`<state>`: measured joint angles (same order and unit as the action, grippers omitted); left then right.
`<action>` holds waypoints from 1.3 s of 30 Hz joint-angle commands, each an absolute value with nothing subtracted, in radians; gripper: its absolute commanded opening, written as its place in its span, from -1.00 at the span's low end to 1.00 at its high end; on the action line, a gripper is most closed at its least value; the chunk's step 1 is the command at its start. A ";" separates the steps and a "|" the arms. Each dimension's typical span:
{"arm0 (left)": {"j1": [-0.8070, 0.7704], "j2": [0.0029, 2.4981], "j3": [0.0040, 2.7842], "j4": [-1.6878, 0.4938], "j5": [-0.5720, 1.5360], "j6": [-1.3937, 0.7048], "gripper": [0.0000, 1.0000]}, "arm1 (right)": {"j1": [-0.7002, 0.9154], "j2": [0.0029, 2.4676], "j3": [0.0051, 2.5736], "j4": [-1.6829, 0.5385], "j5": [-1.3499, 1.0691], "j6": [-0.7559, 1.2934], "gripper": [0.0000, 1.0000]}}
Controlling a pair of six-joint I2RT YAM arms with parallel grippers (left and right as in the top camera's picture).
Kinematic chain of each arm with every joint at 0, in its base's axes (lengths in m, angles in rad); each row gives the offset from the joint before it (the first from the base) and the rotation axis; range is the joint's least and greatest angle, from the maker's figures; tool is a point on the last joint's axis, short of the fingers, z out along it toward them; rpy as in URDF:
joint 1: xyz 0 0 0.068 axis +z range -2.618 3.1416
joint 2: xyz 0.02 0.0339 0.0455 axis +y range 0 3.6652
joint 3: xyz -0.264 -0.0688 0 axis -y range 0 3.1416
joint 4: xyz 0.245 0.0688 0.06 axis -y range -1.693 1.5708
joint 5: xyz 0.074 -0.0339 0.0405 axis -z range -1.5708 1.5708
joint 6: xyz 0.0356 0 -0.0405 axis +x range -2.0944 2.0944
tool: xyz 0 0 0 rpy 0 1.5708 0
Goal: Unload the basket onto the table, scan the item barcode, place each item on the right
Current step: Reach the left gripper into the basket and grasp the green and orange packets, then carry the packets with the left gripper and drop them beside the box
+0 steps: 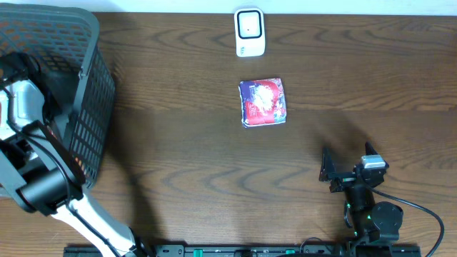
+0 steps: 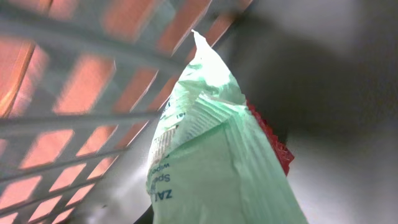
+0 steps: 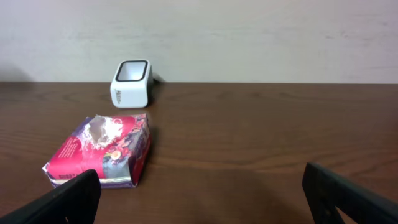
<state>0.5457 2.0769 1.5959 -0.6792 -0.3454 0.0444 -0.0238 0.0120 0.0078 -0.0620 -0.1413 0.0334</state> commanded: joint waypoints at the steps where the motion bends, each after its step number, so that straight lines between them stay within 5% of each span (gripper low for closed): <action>1: 0.522 1.916 1.627 -0.627 -0.163 0.022 -0.85 | -0.038 0.007 0.006 -0.064 -0.141 0.040 0.99; 7: 0.482 1.692 1.627 -0.535 0.072 -0.010 -0.85 | -0.038 0.007 0.006 -0.064 -0.141 0.040 0.99; 23: 0.352 1.224 1.626 -0.466 0.255 -0.163 -0.85 | -0.038 0.007 0.006 -0.064 -0.141 0.040 0.99; 29: 0.255 1.185 1.626 -0.469 0.474 -0.163 -0.85 | -0.038 0.007 0.006 -0.064 -0.141 0.040 0.99; 39: -0.022 1.331 1.619 -0.494 0.489 -0.205 -0.86 | -0.038 0.007 0.006 -0.064 -0.141 0.040 0.98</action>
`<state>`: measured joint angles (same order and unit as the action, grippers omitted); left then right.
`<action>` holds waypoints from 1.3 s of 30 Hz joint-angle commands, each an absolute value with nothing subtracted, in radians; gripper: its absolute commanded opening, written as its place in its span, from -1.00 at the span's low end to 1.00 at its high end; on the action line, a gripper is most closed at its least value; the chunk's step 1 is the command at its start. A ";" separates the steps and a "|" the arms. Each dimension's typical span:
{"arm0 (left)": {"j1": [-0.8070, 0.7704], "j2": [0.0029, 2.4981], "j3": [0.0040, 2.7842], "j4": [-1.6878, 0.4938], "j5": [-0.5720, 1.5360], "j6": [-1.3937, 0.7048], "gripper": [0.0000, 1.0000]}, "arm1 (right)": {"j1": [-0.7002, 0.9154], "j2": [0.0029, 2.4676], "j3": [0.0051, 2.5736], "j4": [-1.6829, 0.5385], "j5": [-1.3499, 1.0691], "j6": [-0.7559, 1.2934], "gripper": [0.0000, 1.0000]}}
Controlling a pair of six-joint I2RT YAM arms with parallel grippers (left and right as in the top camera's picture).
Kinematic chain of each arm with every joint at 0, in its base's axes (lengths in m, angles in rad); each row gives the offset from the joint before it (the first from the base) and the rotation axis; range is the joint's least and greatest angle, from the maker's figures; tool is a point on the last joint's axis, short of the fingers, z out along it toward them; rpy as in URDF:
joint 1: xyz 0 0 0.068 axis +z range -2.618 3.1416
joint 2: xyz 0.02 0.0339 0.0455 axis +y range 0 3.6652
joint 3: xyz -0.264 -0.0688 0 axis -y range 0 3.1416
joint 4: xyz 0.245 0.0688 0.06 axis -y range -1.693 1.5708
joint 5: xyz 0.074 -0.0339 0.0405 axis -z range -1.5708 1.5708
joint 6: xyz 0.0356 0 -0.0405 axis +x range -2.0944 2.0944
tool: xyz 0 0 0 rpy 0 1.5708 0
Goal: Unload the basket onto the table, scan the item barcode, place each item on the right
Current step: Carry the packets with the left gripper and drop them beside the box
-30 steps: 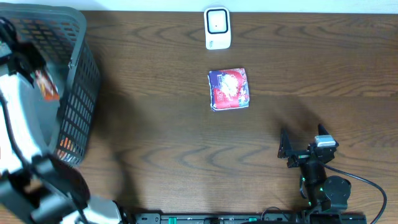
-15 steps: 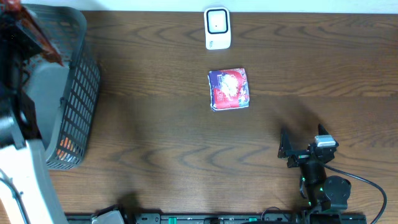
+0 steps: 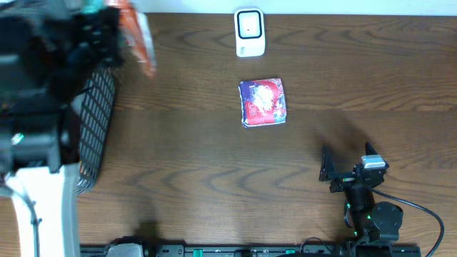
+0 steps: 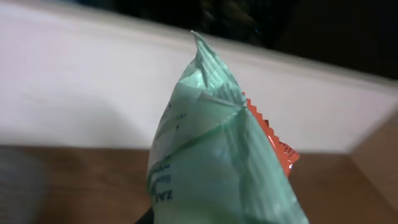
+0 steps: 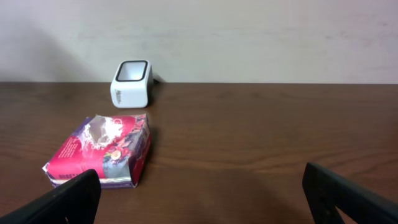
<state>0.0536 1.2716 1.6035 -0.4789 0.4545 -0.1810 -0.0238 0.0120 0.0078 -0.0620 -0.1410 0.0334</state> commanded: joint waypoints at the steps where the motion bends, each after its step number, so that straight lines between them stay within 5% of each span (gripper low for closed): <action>1: -0.044 1.354 1.619 -0.505 0.489 -0.205 -0.85 | -0.038 0.007 0.006 -0.064 -0.141 0.040 0.98; 10: -0.234 1.677 1.619 -0.628 0.482 -0.220 -0.85 | -0.038 0.007 0.006 -0.064 -0.141 0.040 0.98; 22: -0.400 2.000 1.619 -0.659 0.175 -0.354 -0.85 | -0.038 0.007 0.006 -0.064 -0.141 0.040 0.99; 24: -0.413 2.021 1.619 -0.657 0.174 -0.362 -0.56 | -0.038 0.007 0.006 -0.064 -0.141 0.040 0.98; 32: -0.427 2.020 1.620 -0.638 0.174 -0.361 -0.10 | -0.038 0.007 0.006 -0.064 -0.141 0.040 0.99; 39: -0.392 1.897 1.620 -0.638 0.174 -0.271 0.57 | -0.038 0.007 0.006 -0.064 -0.141 0.040 0.99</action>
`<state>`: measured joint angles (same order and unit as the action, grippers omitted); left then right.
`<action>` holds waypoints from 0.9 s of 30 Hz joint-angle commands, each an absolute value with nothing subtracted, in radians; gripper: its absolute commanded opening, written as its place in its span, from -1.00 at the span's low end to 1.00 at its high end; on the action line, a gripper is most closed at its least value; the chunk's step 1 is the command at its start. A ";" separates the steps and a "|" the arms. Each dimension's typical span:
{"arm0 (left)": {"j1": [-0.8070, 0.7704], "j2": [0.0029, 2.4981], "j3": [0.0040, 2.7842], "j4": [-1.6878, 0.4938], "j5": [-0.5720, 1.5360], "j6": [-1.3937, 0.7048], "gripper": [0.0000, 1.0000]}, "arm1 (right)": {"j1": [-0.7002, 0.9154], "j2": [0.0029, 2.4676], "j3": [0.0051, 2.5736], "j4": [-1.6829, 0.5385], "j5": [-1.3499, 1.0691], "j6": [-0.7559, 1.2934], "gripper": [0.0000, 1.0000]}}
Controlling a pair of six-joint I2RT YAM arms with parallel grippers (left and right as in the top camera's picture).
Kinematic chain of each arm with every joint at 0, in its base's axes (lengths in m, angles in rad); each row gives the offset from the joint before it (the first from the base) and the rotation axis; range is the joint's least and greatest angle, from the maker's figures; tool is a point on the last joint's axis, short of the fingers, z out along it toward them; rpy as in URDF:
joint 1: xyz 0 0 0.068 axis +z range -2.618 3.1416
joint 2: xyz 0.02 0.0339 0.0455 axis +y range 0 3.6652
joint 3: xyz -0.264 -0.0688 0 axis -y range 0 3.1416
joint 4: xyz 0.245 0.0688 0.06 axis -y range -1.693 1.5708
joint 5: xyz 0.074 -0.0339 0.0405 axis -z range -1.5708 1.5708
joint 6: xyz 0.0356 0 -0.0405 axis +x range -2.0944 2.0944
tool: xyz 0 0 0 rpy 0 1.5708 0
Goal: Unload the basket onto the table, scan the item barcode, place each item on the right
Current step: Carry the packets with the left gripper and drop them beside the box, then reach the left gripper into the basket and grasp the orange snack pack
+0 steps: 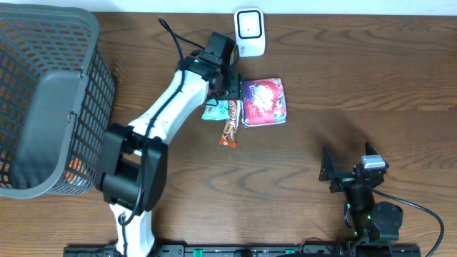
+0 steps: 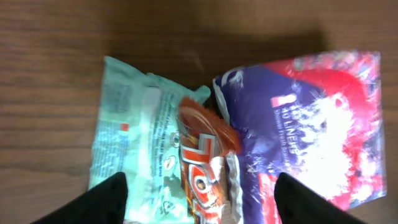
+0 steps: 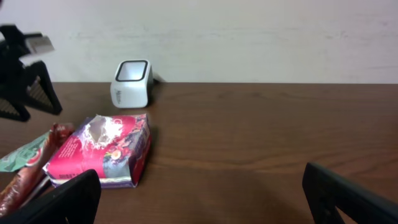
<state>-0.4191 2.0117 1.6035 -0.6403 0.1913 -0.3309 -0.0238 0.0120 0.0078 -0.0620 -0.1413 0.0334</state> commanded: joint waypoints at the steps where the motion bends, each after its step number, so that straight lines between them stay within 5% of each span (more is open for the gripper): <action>1: -0.383 1.863 1.620 -0.639 0.173 -0.261 0.71 | -0.038 0.007 0.006 -0.064 -0.141 0.040 0.98; 3: -0.361 1.792 1.620 -0.639 0.173 -0.255 0.96 | -0.038 0.007 0.006 -0.064 -0.141 0.040 0.98; 15: -0.109 1.389 1.620 -0.690 0.032 -0.087 0.95 | -0.038 0.007 0.006 -0.064 -0.141 0.040 0.99; 27: 0.319 1.380 1.620 -0.726 -0.125 -0.280 0.96 | -0.038 0.007 0.006 -0.064 -0.141 0.040 0.99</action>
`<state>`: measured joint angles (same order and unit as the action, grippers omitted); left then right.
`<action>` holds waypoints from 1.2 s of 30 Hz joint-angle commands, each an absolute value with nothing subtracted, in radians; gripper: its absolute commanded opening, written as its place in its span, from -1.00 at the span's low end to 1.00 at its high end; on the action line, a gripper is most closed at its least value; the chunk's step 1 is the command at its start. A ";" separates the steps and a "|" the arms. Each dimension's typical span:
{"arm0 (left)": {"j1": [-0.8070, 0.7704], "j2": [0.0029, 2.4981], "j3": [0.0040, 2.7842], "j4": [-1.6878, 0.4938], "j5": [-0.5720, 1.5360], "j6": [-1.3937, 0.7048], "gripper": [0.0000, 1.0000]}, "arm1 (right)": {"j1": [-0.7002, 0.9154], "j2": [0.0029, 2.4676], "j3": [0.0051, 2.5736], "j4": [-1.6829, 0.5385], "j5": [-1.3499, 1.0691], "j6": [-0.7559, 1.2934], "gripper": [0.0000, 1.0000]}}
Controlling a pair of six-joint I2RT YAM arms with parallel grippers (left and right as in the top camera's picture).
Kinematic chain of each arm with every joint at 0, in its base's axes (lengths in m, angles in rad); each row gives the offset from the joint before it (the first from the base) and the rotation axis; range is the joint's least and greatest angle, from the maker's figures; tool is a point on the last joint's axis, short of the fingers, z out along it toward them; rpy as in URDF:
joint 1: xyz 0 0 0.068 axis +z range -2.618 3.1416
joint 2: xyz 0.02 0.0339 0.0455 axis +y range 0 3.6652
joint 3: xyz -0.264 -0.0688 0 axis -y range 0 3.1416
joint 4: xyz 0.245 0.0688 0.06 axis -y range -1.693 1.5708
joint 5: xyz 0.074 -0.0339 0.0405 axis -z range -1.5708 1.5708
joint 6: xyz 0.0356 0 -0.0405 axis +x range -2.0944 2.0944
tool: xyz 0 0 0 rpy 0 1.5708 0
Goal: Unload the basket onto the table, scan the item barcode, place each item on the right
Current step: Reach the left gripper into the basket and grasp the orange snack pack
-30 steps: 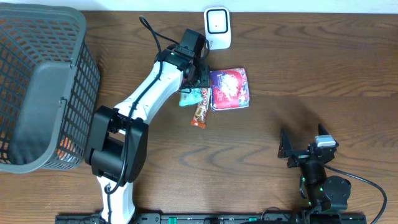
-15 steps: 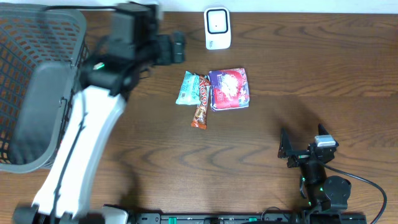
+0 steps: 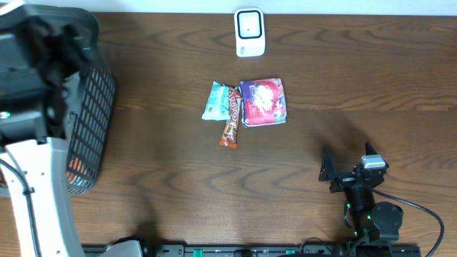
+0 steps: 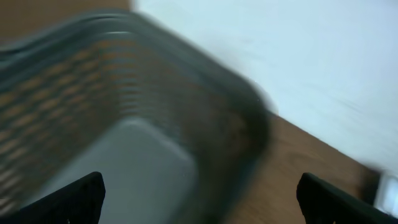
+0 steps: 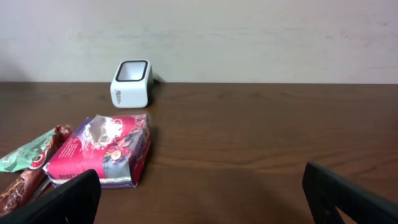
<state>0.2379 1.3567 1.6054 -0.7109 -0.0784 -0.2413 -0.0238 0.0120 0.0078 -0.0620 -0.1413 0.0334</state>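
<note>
The white barcode scanner (image 3: pixel 249 32) stands at the table's far edge, also seen at a distance as the scanner (image 5: pixel 131 83). In front of it lies a purple-red packet (image 3: pixel 263 102). A mint green packet (image 3: pixel 218 101) and an orange-brown bar (image 3: pixel 230 125) lie against its left side. My left gripper (image 4: pixel 200 199) is open and holds nothing, and its blurred view looks over the basket. My right gripper (image 5: pixel 200 199) is open low over the wood at the near right, far from the packets.
A dark mesh basket (image 3: pixel 96 121) fills the left end of the table, with something orange showing low inside it. My left arm (image 3: pixel 36 107) hangs blurred above it. The table's back edge meets a pale wall.
My left gripper was open just above the green packet and the bar beside the purple-red packet. Now it is over the basket at the left. Both items stay on the table. The right arm is unchanged.
First my left gripper was inside the basket, shut on the mint green packet with a red-orange wrapper behind it. Then it held them up above the basket. Later it was open over them beside the purple-red packet. Now it is over the basket.
</note>
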 commanded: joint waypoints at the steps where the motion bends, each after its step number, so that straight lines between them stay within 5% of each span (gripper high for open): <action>1: 0.360 1.394 1.620 -0.735 -0.125 -0.280 0.96 | -0.038 0.007 0.006 -0.064 -0.141 0.040 0.99; 9: 0.501 1.511 1.620 -0.816 -0.125 -0.472 0.96 | -0.038 0.007 0.006 -0.064 -0.141 0.040 0.99; 22: 0.514 1.740 1.590 -1.077 -0.125 -0.574 0.96 | -0.038 0.007 0.006 -0.064 -0.141 0.040 0.98; 36: 0.514 1.745 1.346 -1.004 -0.173 -0.672 0.96 | -0.038 0.007 0.006 -0.064 -0.141 0.040 0.99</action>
